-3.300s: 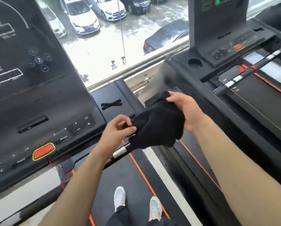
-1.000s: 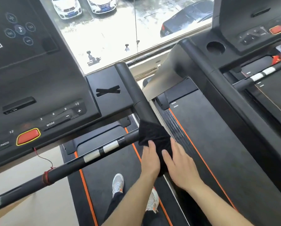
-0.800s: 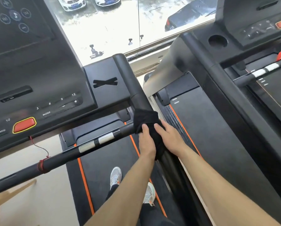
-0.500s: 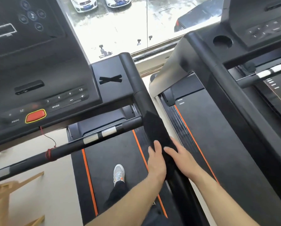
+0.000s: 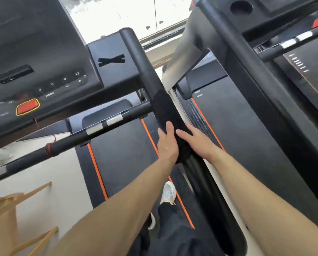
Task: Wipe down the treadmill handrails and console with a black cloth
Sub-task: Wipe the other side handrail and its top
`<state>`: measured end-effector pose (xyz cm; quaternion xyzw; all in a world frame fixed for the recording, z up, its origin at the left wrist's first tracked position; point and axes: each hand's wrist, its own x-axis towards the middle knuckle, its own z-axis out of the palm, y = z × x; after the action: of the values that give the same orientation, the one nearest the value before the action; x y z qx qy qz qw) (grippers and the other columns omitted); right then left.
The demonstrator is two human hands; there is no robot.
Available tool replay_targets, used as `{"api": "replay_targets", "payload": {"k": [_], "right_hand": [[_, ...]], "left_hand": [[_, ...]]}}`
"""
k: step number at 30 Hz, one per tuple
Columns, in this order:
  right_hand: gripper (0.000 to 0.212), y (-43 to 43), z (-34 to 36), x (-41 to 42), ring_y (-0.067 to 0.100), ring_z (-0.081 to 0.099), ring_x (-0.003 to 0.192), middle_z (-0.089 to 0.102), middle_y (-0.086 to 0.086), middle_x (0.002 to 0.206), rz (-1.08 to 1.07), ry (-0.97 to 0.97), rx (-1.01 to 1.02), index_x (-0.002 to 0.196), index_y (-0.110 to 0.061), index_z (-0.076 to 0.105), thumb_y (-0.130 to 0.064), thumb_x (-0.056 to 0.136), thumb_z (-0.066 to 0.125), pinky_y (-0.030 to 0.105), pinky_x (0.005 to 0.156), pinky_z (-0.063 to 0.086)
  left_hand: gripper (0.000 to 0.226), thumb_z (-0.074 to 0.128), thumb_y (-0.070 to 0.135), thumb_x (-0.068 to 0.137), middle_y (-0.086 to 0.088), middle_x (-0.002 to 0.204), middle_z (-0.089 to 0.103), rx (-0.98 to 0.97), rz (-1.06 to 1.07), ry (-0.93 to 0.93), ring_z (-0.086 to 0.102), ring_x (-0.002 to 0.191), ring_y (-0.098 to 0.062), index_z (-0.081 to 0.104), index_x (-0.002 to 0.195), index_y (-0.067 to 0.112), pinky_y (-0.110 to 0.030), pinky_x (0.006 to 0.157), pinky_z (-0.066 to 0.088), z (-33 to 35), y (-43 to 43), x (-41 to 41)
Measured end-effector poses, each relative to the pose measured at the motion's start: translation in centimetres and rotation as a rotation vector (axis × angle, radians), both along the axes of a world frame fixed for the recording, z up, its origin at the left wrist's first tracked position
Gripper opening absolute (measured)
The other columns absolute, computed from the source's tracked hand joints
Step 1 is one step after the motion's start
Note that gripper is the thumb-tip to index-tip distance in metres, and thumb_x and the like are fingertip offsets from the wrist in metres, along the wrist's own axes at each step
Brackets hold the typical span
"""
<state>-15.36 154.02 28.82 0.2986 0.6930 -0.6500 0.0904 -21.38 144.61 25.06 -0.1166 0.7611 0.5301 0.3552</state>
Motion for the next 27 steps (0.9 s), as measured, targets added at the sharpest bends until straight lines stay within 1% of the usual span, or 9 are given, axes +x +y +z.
{"api": "replay_targets", "payload": {"k": [2,5,8,11,17,20,22,24,27], "right_hand": [[0.038,-1.2,0.5,3.7,-0.03,0.048,0.076,0.039,-0.044,0.093,0.02,-0.014,0.083,0.115,-0.051,0.031,-0.025,0.103,0.055,-0.011,0.067,0.028],[0.035,-2.3,-0.1,7.2,-0.03,0.049,0.076,0.043,-0.041,0.095,-0.022,-0.015,0.054,0.113,-0.048,0.036,-0.019,0.104,0.054,-0.01,0.068,0.03],[0.019,-2.1,-0.5,6.1,-0.017,0.063,0.089,0.07,-0.026,0.101,-0.079,-0.025,-0.051,0.116,-0.034,0.06,-0.022,0.105,0.052,0.005,0.081,0.047],[0.033,-0.9,-2.3,2.6,0.011,0.073,0.099,0.077,-0.001,0.107,-0.077,-0.056,-0.068,0.121,-0.016,0.068,-0.039,0.102,0.055,0.026,0.085,0.053],[0.041,-1.2,-2.8,3.9,0.013,0.071,0.106,0.074,0.003,0.118,-0.045,-0.022,0.003,0.13,-0.011,0.064,-0.039,0.102,0.053,0.028,0.097,0.053],[0.037,-2.6,-3.2,10.0,0.003,0.067,0.11,0.071,-0.007,0.123,-0.03,-0.044,0.077,0.136,-0.017,0.06,-0.036,0.105,0.05,0.02,0.096,0.049],[0.053,-4.0,-3.6,15.6,0.005,0.058,0.125,0.064,-0.011,0.135,-0.03,-0.11,0.145,0.141,-0.027,0.056,-0.057,0.097,0.054,0.031,0.11,0.041],[0.064,-5.0,-4.1,20.5,0.008,0.056,0.129,0.063,-0.013,0.136,-0.03,-0.164,0.157,0.139,-0.033,0.056,-0.072,0.088,0.055,0.04,0.114,0.038],[0.038,-5.6,-3.5,21.6,0.014,0.067,0.114,0.073,-0.005,0.119,-0.057,-0.141,0.085,0.126,-0.025,0.066,-0.049,0.1,0.052,0.041,0.107,0.047]], "left_hand": [[0.108,0.025,0.09,0.064,-0.006,0.153,0.046,0.005,-0.038,-0.04,0.043,0.14,-0.027,0.025,0.156,0.033,-0.048,0.117,0.031,-0.2,-1.3,3.8],[0.093,0.028,0.081,0.08,-0.007,0.153,0.046,0.031,-0.112,-0.108,0.044,0.139,-0.027,0.025,0.155,0.027,-0.044,0.117,0.031,0.8,-2.4,7.8],[0.071,0.03,0.061,0.101,-0.008,0.147,0.049,0.013,-0.07,-0.095,0.046,0.134,-0.027,0.031,0.152,0.011,-0.03,0.103,0.032,0.6,-1.9,6.5],[0.073,0.033,0.062,0.1,-0.008,0.142,0.053,0.061,-0.091,0.017,0.051,0.127,-0.023,0.036,0.15,0.009,-0.025,0.093,0.031,0.0,-1.0,2.3],[0.063,0.032,0.056,0.104,0.001,0.13,0.051,0.168,-0.042,0.112,0.046,0.108,-0.014,0.034,0.148,0.011,-0.025,0.088,0.031,-1.3,-1.1,3.3],[0.068,0.029,0.059,0.102,-0.001,0.151,0.043,0.168,-0.066,0.126,0.046,0.129,-0.021,0.024,0.153,0.015,-0.032,0.1,0.033,-2.7,-2.7,9.7],[0.076,0.027,0.066,0.096,0.001,0.161,0.033,0.177,-0.086,0.127,0.036,0.144,-0.02,0.015,0.158,0.024,-0.039,0.118,0.027,-2.9,-4.4,15.5],[0.08,0.027,0.071,0.089,0.003,0.161,0.032,0.201,-0.124,0.118,0.035,0.145,-0.018,0.016,0.156,0.029,-0.044,0.119,0.028,-2.8,-6.1,20.7],[0.069,0.029,0.064,0.095,-0.001,0.152,0.042,0.198,-0.129,0.122,0.046,0.135,-0.023,0.026,0.148,0.021,-0.04,0.11,0.036,-2.4,-6.8,22.6]]}}
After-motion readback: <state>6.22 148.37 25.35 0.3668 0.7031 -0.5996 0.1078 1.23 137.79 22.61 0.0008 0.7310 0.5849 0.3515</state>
